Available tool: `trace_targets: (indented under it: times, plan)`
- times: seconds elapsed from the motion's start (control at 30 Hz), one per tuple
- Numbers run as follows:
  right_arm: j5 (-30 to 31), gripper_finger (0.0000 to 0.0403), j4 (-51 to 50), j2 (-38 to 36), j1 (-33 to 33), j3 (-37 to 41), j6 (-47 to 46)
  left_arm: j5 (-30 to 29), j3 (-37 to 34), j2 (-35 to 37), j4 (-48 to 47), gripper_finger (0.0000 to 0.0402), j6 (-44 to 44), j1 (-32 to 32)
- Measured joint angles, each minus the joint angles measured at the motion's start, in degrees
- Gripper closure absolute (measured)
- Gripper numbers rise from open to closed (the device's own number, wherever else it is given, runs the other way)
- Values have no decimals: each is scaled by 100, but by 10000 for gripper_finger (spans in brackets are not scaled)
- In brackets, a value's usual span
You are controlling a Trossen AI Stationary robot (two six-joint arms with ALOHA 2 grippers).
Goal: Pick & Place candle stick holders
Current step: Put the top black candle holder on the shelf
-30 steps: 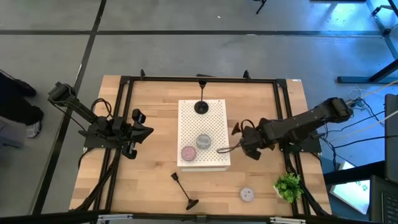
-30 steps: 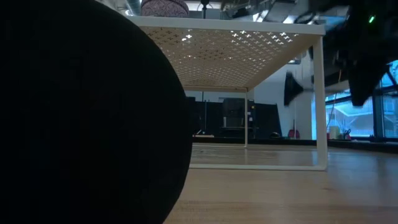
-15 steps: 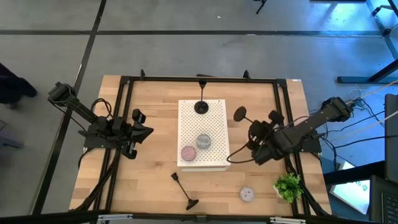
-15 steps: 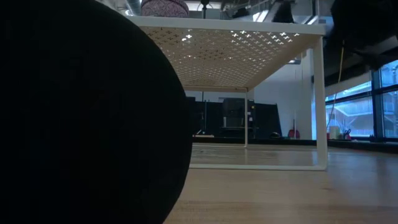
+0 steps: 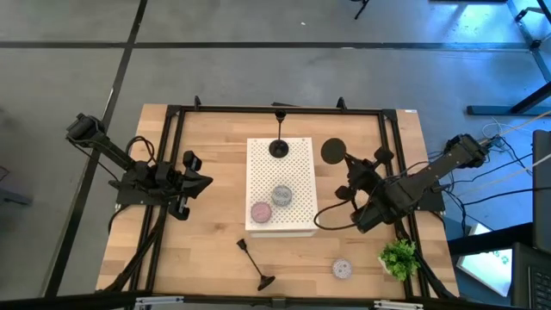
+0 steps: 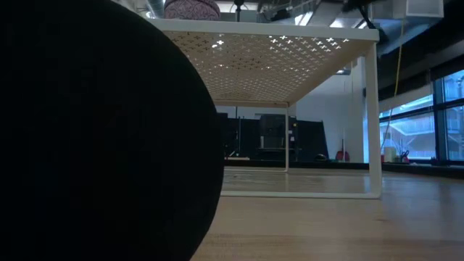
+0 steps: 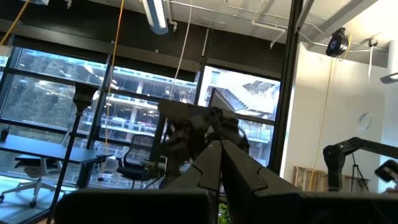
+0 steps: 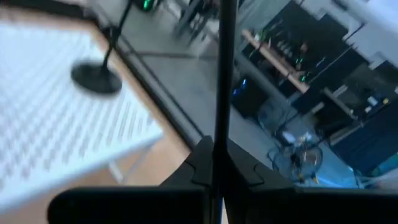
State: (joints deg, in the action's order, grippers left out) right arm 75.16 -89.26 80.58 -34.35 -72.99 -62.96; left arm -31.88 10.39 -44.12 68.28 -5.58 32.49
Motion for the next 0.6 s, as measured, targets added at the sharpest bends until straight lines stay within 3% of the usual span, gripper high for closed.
trace_targets:
  times: [0.2,0.37,0.47,0.6]
  plan:
    - [769,391,832,-2,-182,-925,1703,0,0,-1,2,398,2,2]
    - [1190,391,3050,-2,-466,-1479,4880,5,0,0,-3,399,5,2]
    - [1136,391,5090,-2,-609,-1534,7278,30,0,-1,-3,396,28,1]
    - [93,391,7505,116,-828,-1509,10095,45,0,-2,-1,398,31,2]
